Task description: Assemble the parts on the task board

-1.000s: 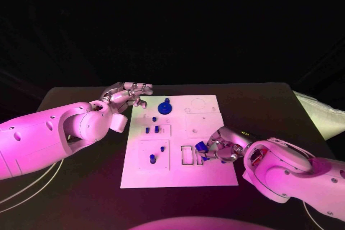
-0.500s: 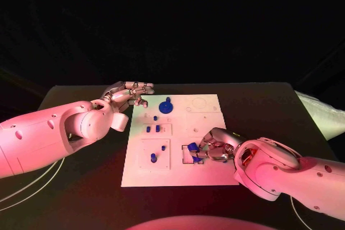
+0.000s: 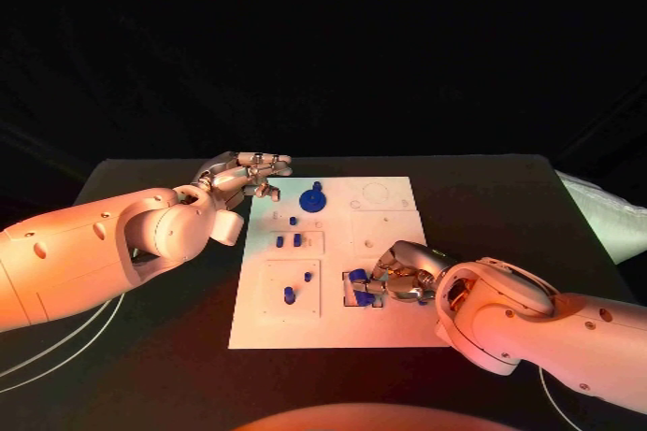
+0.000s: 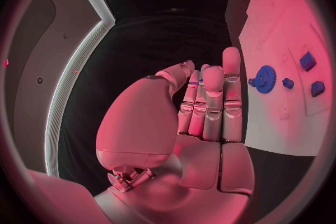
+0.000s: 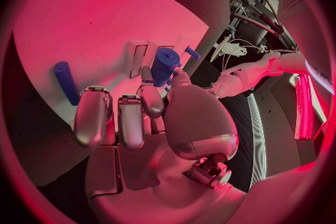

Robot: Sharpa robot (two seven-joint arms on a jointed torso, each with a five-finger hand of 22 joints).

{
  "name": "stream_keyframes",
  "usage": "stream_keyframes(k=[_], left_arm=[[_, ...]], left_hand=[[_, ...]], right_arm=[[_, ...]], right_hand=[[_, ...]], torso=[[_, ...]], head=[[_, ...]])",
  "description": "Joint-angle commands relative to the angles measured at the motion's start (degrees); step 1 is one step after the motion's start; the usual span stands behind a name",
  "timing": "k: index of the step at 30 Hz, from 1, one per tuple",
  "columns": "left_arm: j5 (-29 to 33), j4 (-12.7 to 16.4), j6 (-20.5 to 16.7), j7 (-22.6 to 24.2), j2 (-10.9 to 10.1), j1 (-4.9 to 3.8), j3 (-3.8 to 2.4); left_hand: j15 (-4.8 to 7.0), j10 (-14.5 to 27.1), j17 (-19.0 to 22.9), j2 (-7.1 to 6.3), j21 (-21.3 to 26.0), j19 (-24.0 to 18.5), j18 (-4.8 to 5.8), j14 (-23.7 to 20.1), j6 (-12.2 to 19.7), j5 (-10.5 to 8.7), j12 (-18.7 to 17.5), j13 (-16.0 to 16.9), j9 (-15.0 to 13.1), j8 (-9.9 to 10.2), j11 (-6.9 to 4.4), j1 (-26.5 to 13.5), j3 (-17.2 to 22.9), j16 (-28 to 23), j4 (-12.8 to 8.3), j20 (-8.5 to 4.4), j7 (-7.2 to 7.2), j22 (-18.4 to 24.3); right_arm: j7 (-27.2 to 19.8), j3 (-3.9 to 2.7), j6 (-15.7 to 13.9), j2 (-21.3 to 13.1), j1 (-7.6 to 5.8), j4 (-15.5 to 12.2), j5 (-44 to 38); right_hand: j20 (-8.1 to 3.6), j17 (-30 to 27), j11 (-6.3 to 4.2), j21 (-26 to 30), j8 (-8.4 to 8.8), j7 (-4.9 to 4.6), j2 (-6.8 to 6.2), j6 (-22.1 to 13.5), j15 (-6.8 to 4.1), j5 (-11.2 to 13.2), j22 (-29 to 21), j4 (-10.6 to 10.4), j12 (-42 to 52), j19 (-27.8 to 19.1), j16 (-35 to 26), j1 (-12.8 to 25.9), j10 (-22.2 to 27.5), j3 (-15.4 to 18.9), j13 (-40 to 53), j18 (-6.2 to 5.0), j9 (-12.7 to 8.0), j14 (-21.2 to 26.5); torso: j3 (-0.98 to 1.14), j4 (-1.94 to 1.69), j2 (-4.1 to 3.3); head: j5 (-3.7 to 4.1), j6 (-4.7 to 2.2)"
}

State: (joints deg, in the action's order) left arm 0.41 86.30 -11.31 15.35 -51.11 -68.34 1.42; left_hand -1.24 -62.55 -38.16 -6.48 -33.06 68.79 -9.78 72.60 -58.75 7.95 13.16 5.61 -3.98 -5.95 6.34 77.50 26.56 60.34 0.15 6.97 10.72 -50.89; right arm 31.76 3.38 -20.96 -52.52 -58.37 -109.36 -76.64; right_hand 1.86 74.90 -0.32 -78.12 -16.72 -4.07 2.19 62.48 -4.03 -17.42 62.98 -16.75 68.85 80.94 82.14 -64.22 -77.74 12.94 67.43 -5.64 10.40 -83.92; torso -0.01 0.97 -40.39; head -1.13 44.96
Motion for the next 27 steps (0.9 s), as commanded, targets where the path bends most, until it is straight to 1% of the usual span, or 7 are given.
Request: stream_keyframes(k=[1,6,10,13,16,18,27], left_arm=[[-0.21,0.1,0.82,0.42,0.12,-0.01,-0.03],[-0.21,0.08,0.84,0.41,0.12,-0.01,-0.03],[-0.21,0.06,0.86,0.38,0.1,-0.01,-0.03],[-0.21,0.06,0.88,0.36,0.07,-0.01,-0.03],[-0.21,0.05,0.9,0.36,0.06,-0.01,-0.03],[-0.21,0.05,0.93,0.34,0.06,-0.01,-0.03],[-0.21,0.05,1.02,0.25,0.04,-0.01,-0.03]], left_hand=[[0.01,0.5,0.05,0.36,0.18,0.27,-0.71,-0.18,0.49,0.23,0.22,0.08,0.0,-0.39,-0.04,0.37,0.02,-0.12,-0.37,-0.07,-0.04,0.06],[0.01,0.5,0.05,0.36,0.18,0.27,-0.71,-0.18,0.49,0.23,0.22,0.08,0.0,-0.39,-0.04,0.37,0.02,-0.12,-0.37,-0.07,-0.04,0.06],[0.02,0.51,0.09,0.39,0.19,0.28,-0.71,-0.19,0.49,0.23,0.25,0.08,0.0,-0.4,-0.03,0.41,0.05,-0.13,-0.4,-0.08,-0.03,0.06],[0.02,0.51,0.09,0.39,0.19,0.28,-0.71,-0.19,0.49,0.23,0.25,0.08,0.0,-0.4,-0.03,0.41,0.05,-0.13,-0.4,-0.08,-0.03,0.06],[0.02,0.51,0.09,0.39,0.19,0.28,-0.71,-0.19,0.49,0.23,0.25,0.08,0.0,-0.4,-0.03,0.41,0.05,-0.13,-0.4,-0.08,-0.03,0.06],[0.02,0.51,0.09,0.39,0.19,0.28,-0.71,-0.19,0.49,0.23,0.25,0.08,0.0,-0.4,-0.03,0.41,0.05,-0.13,-0.4,-0.08,-0.03,0.06],[0.02,0.51,0.09,0.39,0.19,0.28,-0.71,-0.19,0.49,0.23,0.25,0.08,0.0,-0.4,-0.03,0.41,0.05,-0.13,-0.4,-0.08,-0.03,0.06]], right_arm=[[0.89,-0.02,1.35,0.16,0.05,0.07,-2.04],[0.82,-0.02,1.23,0.25,0.05,-0.02,-3.47],[0.6,-0.02,1.18,0.19,0.05,-0.15,-4.28],[0.25,-0.02,1.38,0.16,0.06,-0.24,-4.55],[-0.08,-0.02,1.88,0.2,0.06,-0.32,-5.05],[-0.22,-0.02,2.22,0.27,0.06,-0.37,-5.42],[0.26,-0.02,2.79,0.6,0.06,-0.14,-7.04]], right_hand=[[-0.09,1.74,0.11,0.32,0.12,-0.12,-0.8,-0.57,-0.19,4.65,-0.41,-0.02,-1.04,-0.21,-0.47,2.2,0.7,1.56,-0.76,0.57,0.39,-3.63],[0.02,1.3,0.19,0.71,-0.28,-0.16,-2.84,-0.9,-0.14,10.07,-0.99,-0.16,-2.54,-0.49,-0.87,6.71,1.49,1.64,-1.75,0.47,1.3,-3.53],[0.0,1.23,0.16,0.8,-0.56,-0.12,-3.55,-0.96,-0.14,9.73,-1.1,-0.07,-2.85,-0.53,-0.96,6.73,1.58,0.54,-1.88,0.44,1.69,-3.52],[-0.06,1.35,0.07,0.74,-0.96,-0.02,-3.16,-1.06,-0.21,7.83,-0.91,0.69,-2.77,-0.43,-0.92,3.31,1.37,-0.95,-1.59,0.47,2.25,-3.57],[-0.16,1.42,-0.02,0.72,-1.32,0.05,-2.82,-1.25,-0.3,5.62,-0.77,3.73,-2.77,-0.36,-0.92,-3.38,1.21,-2.42,-1.33,0.5,2.79,-3.59],[-0.18,1.51,-0.07,0.64,-1.56,0.07,-2.89,-1.31,-0.33,5.49,-0.56,5.13,-2.69,-0.29,-0.89,-6.0,1.07,-2.64,-1.11,0.54,3.12,-3.62],[-0.24,1.86,-0.24,0.34,-2.23,0.24,-2.05,-0.94,-0.45,5.86,0.12,7.2,-1.89,-0.01,-0.69,-9.44,0.35,-3.1,-0.08,0.66,3.8,-3.7]], torso=[[0.06,0.03,0.01],[0.06,0.01,0.0],[0.06,0.03,0.02],[0.07,0.02,-0.02],[0.07,0.01,0.0],[0.06,0.0,0.0],[0.03,-0.03,-0.04]], head=[[0.01,-0.01],[0.04,0.01],[0.02,-0.05],[0.04,-0.02],[0.03,0.01],[0.06,0.03],[0.13,0.12]])
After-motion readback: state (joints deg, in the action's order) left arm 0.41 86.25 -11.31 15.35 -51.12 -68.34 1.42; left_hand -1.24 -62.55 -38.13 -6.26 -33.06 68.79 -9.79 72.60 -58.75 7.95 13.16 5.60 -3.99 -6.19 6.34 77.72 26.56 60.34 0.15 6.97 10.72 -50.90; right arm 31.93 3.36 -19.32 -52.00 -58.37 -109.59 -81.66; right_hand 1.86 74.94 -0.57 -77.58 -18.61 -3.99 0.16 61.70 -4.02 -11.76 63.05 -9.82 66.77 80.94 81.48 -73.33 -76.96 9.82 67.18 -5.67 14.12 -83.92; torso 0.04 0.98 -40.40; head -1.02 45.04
